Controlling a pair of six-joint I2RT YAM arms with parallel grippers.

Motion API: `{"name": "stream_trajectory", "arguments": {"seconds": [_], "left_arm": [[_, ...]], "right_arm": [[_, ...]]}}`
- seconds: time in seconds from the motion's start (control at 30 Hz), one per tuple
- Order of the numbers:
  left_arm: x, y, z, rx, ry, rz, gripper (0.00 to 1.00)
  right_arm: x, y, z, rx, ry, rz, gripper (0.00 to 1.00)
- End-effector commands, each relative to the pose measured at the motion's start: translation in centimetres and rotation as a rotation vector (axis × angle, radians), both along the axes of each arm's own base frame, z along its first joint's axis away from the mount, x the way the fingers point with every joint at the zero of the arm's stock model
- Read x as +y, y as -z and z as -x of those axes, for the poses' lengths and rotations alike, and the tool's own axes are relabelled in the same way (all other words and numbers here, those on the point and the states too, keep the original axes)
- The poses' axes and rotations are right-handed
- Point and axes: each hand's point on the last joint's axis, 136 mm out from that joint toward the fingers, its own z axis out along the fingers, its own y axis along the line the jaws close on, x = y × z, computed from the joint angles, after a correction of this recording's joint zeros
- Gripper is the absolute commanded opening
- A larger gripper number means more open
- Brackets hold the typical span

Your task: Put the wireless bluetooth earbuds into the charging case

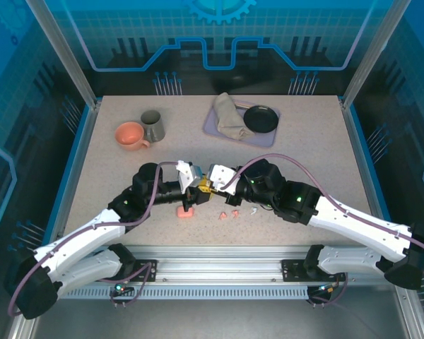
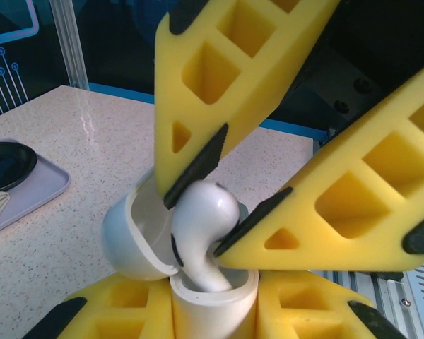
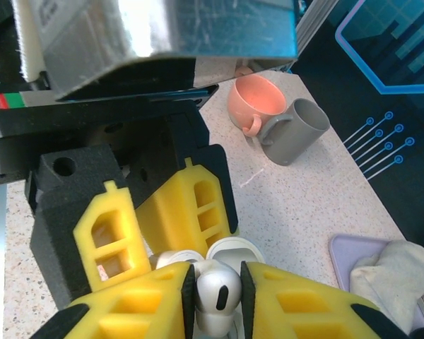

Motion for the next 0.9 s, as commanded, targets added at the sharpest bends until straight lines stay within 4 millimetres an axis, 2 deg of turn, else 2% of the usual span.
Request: {"name": "stream_trajectory", "arguments": {"seconds": [0.0,0.27,0.43,0.57,0.8,0.87], "left_arm": [[-0.2,-2.0,0.5,-0.067,0.023,0.039,0.00],[-0.2,-1.8,0.5,-0.065,0.024,0.037,0.00],[-0.2,-1.8,0.4,-0.065,0.021,0.036,0.00],[-0.1,-1.7,0.3,-0.068,0.012,0.034,0.00],[0.0,-1.7,0.2,-0.080,0.004,0.031,0.00],[0.1,-1.7,0.2,-0.087,0.000,0.030,0.00]], "right_arm": [[0.5,0.2,0.9,0.044,-0.041,0.001,0.28],[0.3,0.0,0.7,0.058,-0.036,-0.011,0.30],[-0.1,-1.2,0.8,0.063,-0.035,-0.038,0.37],[-1.1,-2.8,0.8,0.077,-0.024,-0.097,0.49],[-4.3,-5.6,0.2,0.091,0.057,-0.209,0.74],[-5.5,-6.2,-0.3,0.099,0.105,-0.240,0.88]]}}
